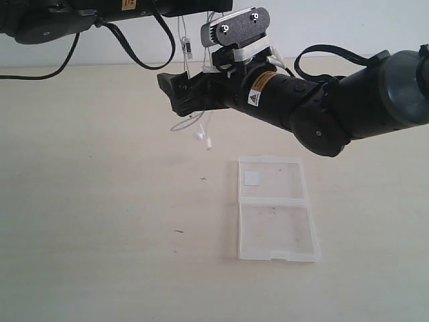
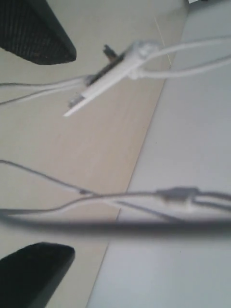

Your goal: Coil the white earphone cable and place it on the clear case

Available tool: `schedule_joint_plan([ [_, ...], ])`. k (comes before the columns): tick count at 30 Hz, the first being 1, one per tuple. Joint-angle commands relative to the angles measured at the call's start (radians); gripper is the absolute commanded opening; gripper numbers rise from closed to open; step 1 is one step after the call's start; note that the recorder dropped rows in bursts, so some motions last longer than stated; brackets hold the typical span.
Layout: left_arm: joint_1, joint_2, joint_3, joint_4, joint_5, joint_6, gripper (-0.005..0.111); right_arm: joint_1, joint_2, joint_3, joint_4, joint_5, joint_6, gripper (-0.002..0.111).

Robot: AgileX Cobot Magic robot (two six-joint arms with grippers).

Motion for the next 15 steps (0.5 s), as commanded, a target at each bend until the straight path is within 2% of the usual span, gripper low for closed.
schedule_joint_plan([
  [1,0.0,-0.008,-0.003,-0.002,0.002,-0.01,0.0,0.0,-0.004,0.006,0.006,-0.023,0.006,0.095],
  [5,0.0,-0.008,-0.003,-0.002,0.002,-0.012,0.0,0.0,-0.004,0.006,0.054,-0.023,0.007,0.09],
  [11,0.0,-0.008,-0.003,-0.002,0.0,-0.016,0.0,0.0,-0.004,0.006,0.072,-0.023,0.003,0.057],
  [15,0.0,-0.008,-0.003,-0.002,0.0,-0.016,0.0,0.0,-0.004,0.006,0.065,-0.023,0.003,0.046],
])
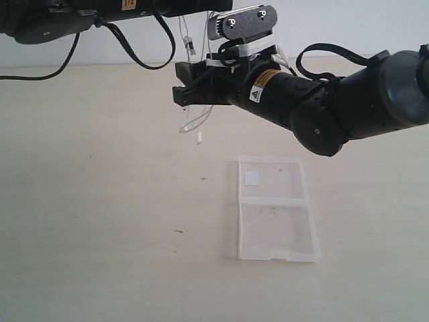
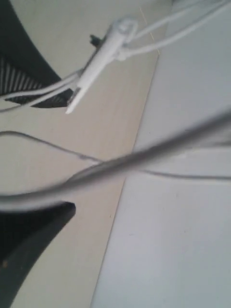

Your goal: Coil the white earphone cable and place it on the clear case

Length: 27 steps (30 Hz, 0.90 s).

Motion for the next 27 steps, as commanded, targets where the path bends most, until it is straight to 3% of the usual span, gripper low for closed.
schedule_joint_plan([
  [1,0.0,-0.008,-0.003,-0.002,0.0,-0.008,0.0,0.0,-0.004,0.006,-0.007,-0.022,0.001,0.042],
  [7,0.0,-0.008,-0.003,-0.002,0.0,-0.008,0.0,0.0,-0.004,0.006,-0.02,-0.02,-0.021,0.002],
  [8,0.0,-0.008,-0.003,-0.002,0.0,-0.008,0.0,0.0,-0.004,0.006,-0.022,-0.02,-0.021,0.0],
  [11,0.0,-0.008,-0.003,0.017,0.0,-0.008,0.002,0.0,-0.004,0.006,-0.022,-0.008,-0.017,0.0],
  [13,0.0,-0.008,-0.003,0.026,0.0,-0.008,0.01,0.0,-0.004,0.006,-0.022,0.002,-0.017,0.0],
  [21,0.0,-0.008,-0.003,0.058,0.005,-0.01,0.066,0.0,-0.006,0.004,-0.022,0.025,-0.017,0.0],
  [27,0.0,-0.009,-0.003,0.173,0.037,-0.124,0.07,0.0,-0.006,0.004,-0.018,0.026,-0.017,0.0],
])
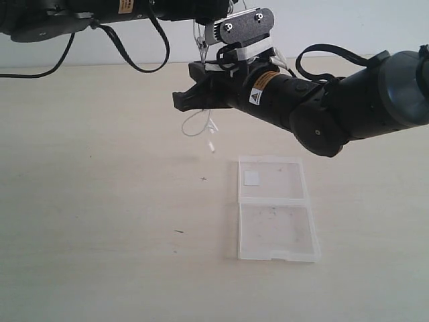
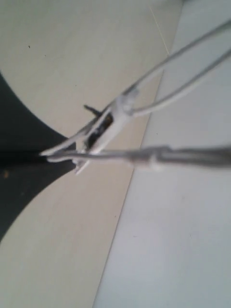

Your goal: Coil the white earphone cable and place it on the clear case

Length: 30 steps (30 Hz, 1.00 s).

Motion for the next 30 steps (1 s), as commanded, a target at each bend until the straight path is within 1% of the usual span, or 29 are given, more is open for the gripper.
schedule_joint_plan([
  [1,-0.002,-0.011,-0.003,0.115,0.025,-0.111,0.07,0.0,-0.006,0.002,-0.002,0.006,-0.011,0.0],
  [5,-0.002,-0.011,-0.002,0.27,0.038,-0.236,0.07,-0.002,-0.013,0.002,0.021,0.022,-0.028,0.0],
  [8,-0.002,-0.011,-0.002,0.429,0.038,-0.349,0.07,-0.002,-0.025,0.002,0.055,0.048,-0.077,0.0],
  [12,-0.002,-0.011,-0.002,0.538,0.04,-0.442,0.07,-0.002,-0.038,0.002,0.043,0.069,-0.084,0.0],
  [16,-0.002,-0.011,-0.002,0.618,0.047,-0.493,0.07,-0.002,-0.044,0.002,0.039,0.084,-0.084,0.0],
  [20,-0.002,-0.011,-0.002,0.744,0.051,-0.552,0.07,-0.002,-0.045,0.002,0.039,0.099,-0.092,0.0],
  [23,-0.002,-0.011,-0.002,0.77,0.057,-0.569,0.07,-0.002,-0.045,0.002,0.039,0.099,-0.094,0.0],
  [26,-0.002,-0.011,-0.002,0.77,0.063,-0.54,0.07,-0.002,-0.051,0.002,0.039,0.099,-0.094,0.0],
  [30,-0.002,-0.008,-0.002,0.77,0.111,-0.52,0.07,0.001,-0.053,0.002,0.039,0.094,-0.087,0.0],
])
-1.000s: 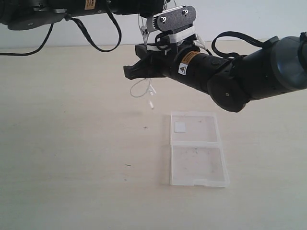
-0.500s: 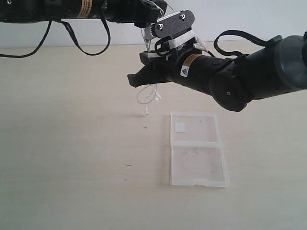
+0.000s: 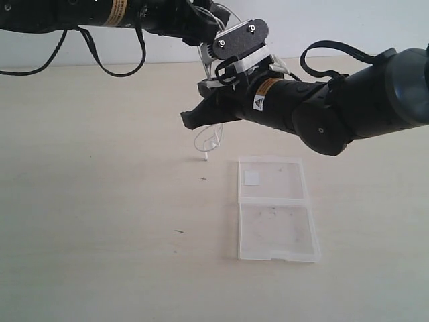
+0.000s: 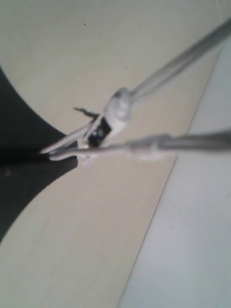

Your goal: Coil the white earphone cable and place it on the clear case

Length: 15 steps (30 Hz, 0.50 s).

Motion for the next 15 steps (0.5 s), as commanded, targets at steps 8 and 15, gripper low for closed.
schedule_joint_plan([
  [8,-0.007,0.028,0.01,0.063,0.029,0.029,0.077,0.001,-0.029,-0.006,0.022,-0.072,0.03,0.0],
  [15,-0.007,0.031,0.01,0.063,0.029,0.035,0.103,0.001,-0.029,-0.006,0.022,-0.072,0.03,0.0],
])
